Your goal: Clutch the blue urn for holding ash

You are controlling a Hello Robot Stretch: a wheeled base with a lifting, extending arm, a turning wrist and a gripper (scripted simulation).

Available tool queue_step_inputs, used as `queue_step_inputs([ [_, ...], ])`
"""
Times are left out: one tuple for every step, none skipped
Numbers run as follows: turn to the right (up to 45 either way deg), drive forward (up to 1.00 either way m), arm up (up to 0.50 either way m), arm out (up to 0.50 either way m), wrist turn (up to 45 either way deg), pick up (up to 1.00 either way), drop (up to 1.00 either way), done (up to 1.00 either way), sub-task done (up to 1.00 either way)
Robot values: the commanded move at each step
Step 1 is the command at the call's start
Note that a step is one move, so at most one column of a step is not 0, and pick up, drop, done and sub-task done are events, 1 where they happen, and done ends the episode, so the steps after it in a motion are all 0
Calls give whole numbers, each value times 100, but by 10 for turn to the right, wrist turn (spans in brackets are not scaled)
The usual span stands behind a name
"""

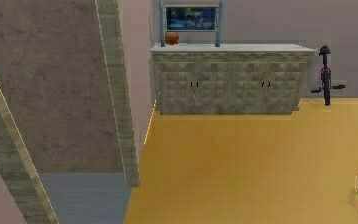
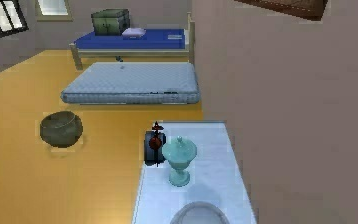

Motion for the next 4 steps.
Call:
queue_step_inputs([
  [0,0,50,0,0,0,0,0,0],
  [0,0,38,0,0,0,0,0,0],
  [0,0,0,26,0,0,0,0,0],
  [0,0,0,0,450,0,0,0,0],
])
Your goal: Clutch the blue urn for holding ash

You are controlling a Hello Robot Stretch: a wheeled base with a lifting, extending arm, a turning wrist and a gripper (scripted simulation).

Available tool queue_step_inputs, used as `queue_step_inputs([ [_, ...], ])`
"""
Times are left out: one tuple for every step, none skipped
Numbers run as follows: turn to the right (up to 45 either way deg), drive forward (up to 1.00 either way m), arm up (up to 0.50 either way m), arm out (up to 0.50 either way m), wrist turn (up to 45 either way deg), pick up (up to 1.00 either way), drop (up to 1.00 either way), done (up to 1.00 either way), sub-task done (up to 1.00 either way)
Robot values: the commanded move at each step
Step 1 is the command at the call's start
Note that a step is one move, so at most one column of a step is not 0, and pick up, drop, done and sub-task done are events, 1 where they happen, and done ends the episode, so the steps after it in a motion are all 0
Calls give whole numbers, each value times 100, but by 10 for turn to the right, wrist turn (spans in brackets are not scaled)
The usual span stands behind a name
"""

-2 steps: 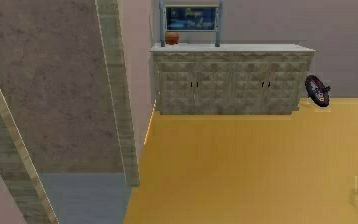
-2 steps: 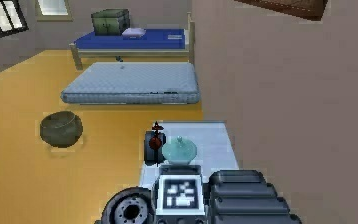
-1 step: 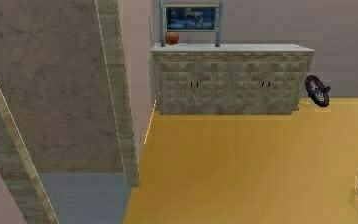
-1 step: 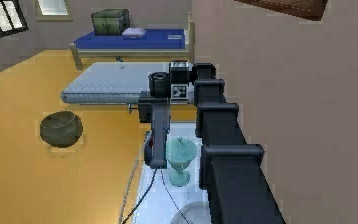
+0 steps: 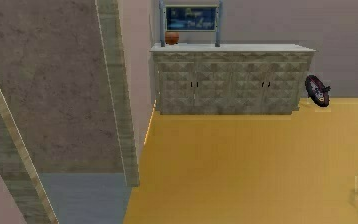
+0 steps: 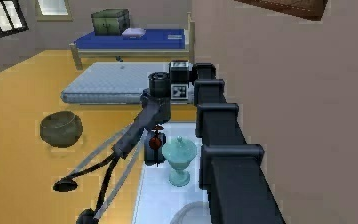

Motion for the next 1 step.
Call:
queue_step_inputs([
  [0,0,0,0,450,0,0,0,0],
])
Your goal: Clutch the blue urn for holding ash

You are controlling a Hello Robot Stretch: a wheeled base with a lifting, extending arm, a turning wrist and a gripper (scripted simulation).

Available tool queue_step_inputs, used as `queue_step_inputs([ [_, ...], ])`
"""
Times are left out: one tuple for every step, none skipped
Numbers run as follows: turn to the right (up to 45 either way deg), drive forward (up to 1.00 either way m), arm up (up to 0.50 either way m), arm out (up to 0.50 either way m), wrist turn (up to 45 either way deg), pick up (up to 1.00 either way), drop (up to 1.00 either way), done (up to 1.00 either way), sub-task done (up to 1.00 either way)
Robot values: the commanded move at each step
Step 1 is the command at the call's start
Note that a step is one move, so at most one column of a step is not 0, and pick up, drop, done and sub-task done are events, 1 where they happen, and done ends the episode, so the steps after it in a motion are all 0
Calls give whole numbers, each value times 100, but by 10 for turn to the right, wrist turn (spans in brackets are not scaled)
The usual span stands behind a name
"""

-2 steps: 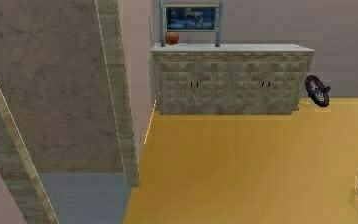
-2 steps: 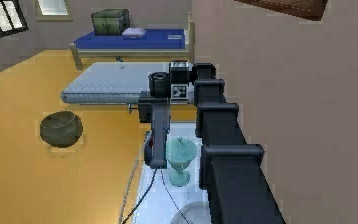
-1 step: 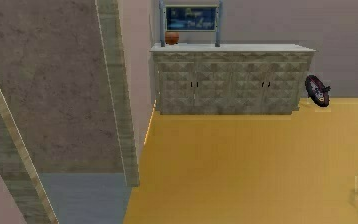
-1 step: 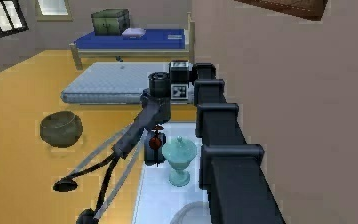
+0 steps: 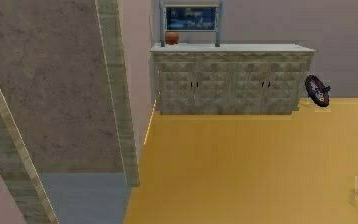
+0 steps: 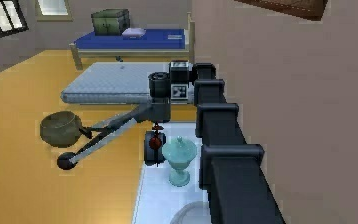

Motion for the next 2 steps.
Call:
queue_step_inputs([
  [0,0,0,0,450,0,0,0,0],
  [0,0,0,0,450,0,0,0,0],
])
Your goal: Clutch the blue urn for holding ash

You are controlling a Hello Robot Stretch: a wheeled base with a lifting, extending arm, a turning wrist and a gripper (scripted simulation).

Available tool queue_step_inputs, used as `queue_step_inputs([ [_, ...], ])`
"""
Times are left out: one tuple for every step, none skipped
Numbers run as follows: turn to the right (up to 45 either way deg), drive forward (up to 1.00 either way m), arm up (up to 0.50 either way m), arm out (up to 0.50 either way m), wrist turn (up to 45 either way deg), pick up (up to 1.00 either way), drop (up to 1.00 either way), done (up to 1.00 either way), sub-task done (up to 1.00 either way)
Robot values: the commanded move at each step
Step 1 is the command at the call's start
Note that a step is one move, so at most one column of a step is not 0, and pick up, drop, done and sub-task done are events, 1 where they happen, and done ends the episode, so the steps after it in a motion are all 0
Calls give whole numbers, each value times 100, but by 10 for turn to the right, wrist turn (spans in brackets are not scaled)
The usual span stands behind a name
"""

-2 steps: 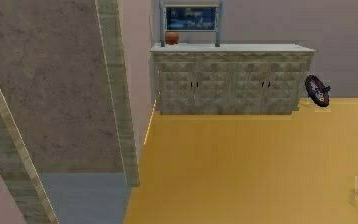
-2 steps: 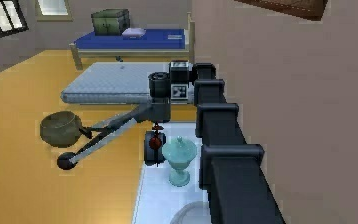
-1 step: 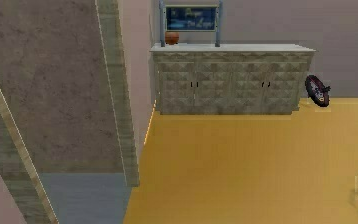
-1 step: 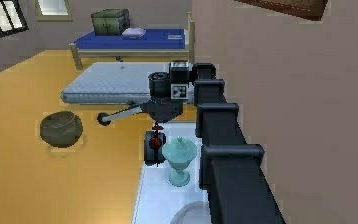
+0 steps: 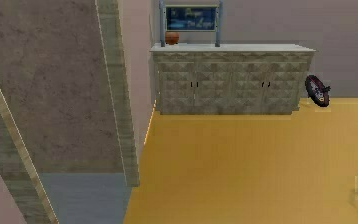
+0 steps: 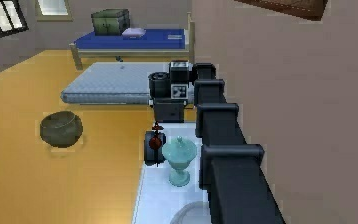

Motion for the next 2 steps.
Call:
queue_step_inputs([
  [0,0,0,0,30,0,0,0,0],
  [0,0,-22,0,0,0,0,0,0],
])
